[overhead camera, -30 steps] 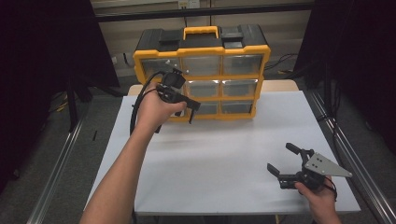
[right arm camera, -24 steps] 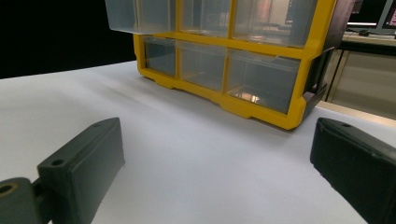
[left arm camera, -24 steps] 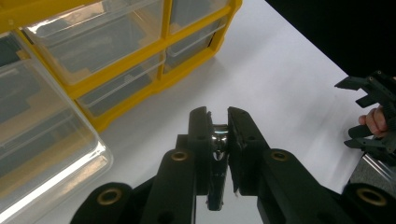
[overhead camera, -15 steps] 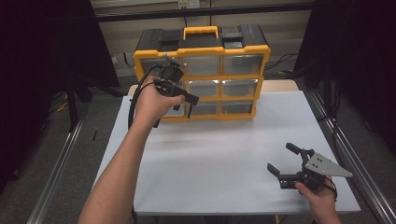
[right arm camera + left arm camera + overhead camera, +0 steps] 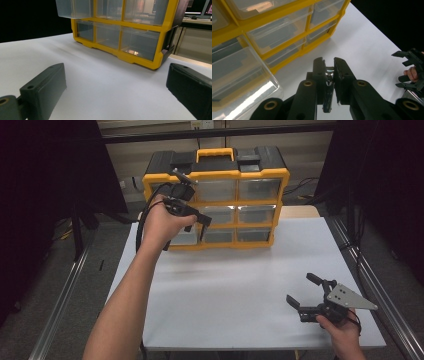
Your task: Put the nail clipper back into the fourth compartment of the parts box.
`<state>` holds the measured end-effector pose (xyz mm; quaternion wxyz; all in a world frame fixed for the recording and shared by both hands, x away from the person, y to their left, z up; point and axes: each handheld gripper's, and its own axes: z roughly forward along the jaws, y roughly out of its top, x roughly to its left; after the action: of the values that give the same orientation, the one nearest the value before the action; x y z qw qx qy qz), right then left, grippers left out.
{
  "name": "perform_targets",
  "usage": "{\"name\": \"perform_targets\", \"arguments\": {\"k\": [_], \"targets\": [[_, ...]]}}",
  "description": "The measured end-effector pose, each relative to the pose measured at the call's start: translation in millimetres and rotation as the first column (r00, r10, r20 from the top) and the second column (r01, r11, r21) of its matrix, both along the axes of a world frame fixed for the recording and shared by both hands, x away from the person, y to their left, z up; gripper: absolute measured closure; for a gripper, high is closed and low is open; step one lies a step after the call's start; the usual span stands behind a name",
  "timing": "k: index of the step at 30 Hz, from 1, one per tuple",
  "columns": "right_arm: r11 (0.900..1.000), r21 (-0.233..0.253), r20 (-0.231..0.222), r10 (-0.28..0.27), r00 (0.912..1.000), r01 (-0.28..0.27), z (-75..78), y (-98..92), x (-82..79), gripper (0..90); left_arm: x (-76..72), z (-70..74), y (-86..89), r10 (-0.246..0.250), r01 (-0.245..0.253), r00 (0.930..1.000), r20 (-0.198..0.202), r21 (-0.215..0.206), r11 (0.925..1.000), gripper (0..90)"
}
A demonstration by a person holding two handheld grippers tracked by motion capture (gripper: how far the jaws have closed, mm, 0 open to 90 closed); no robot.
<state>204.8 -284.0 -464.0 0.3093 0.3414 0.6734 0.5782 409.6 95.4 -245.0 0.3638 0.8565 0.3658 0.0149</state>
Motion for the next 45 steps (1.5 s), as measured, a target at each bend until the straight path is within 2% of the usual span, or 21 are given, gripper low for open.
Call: {"name": "perform_targets", "arguments": {"k": [4, 8, 9, 10, 11, 12, 15, 17, 29, 35, 39, 41, 45], "targets": [[1.0, 0.007, 0.002, -0.001, 1.0, 0.001, 0.0, 0.3, 0.1, 2.4, 2.0, 2.4, 0.5, 0.024, -0.024, 0.9997, -0.007, -0.01, 0.9997, 80.4], [1.0, 0.008, -0.001, -0.002, 1.0, 0.002, 0.0, 0.2, 0.0, 2.4, 5.5, 4.1, 2.6, 0.03, -0.03, 0.9996, -0.002, 0.001, 0.9996, 80.4], [1.0, 0.009, -0.002, -0.001, 1.0, 0.001, 0.1, 0.1, -0.2, 2.4, 5.5, 4.2, 1.9, 0.048, -0.048, 0.9988, -0.005, -0.013, 0.9987, 80.5], [1.0, 0.01, -0.002, -0.001, 1.0, 0.001, 0.1, 0.0, -0.3, 2.4, 7.0, 5.4, 4.0, 0.033, -0.033, 0.9995, -0.002, 0.005, 0.9994, 80.5], [1.0, 0.01, -0.002, -0.001, 1.0, 0.001, 0.1, -0.1, -0.3, 2.4, 7.2, 5.4, 4.0, 0.045, -0.045, 0.999, -0.002, -0.006, 0.999, 80.5], [1.0, 0.011, 0.001, -0.003, 1.0, 0.003, 0.1, -0.3, -0.1, 2.4, 8.1, 6.2, 5.0, 0.044, -0.044, 0.999, 0.0, 0.005, 0.999, 80.4], [1.0, 0.009, 0.001, -0.006, 1.0, 0.006, 0.1, -0.7, -0.1, 2.4, 9.9, 7.7, 6.5, 0.066, -0.066, 0.9978, -0.005, -0.006, 0.9978, 80.5], [1.0, 0.006, 0.001, -0.003, 1.0, 0.003, 0.0, -0.7, -0.1, 2.4, 12.4, 9.8, 9.3, 0.063, -0.063, 0.998, 0.004, 0.011, 0.9979, 80.5], [1.0, 0.013, -0.002, 0.0, 1.0, 0.0, -0.3, -0.8, 0.0, 2.4, 21.0, 21.6, 17.2, 0.1, -0.1, 0.9949, 0.018, 0.015, 0.9949, 80.5], [1.0, 0.018, -0.004, -0.003, 1.0, 0.003, -0.4, -1.4, -0.1, 2.4, 26.2, 23.2, 21.5, 0.121, -0.121, 0.9924, 0.021, 0.017, 0.9925, 80.5], [1.0, 0.018, -0.004, -0.003, 1.0, 0.003, -0.4, -1.7, -0.1, 2.4, 30.0, 23.9, 24.7, 0.131, -0.132, 0.9909, 0.029, 0.037, 0.9905, 80.5], [1.0, 0.019, -0.006, -0.003, 1.0, 0.003, -0.5, -1.6, -0.3, 2.4, 31.4, 22.9, 26.0, 0.141, -0.142, 0.9896, 0.025, 0.028, 0.9894, 80.5], [1.0, 0.01, 0.0, -0.001, 1.0, 0.001, -0.7, -2.0, -0.1, 2.4, 34.8, 21.2, 28.4, 0.154, -0.155, 0.9877, 0.03, 0.045, 0.9869, 80.5]]}}
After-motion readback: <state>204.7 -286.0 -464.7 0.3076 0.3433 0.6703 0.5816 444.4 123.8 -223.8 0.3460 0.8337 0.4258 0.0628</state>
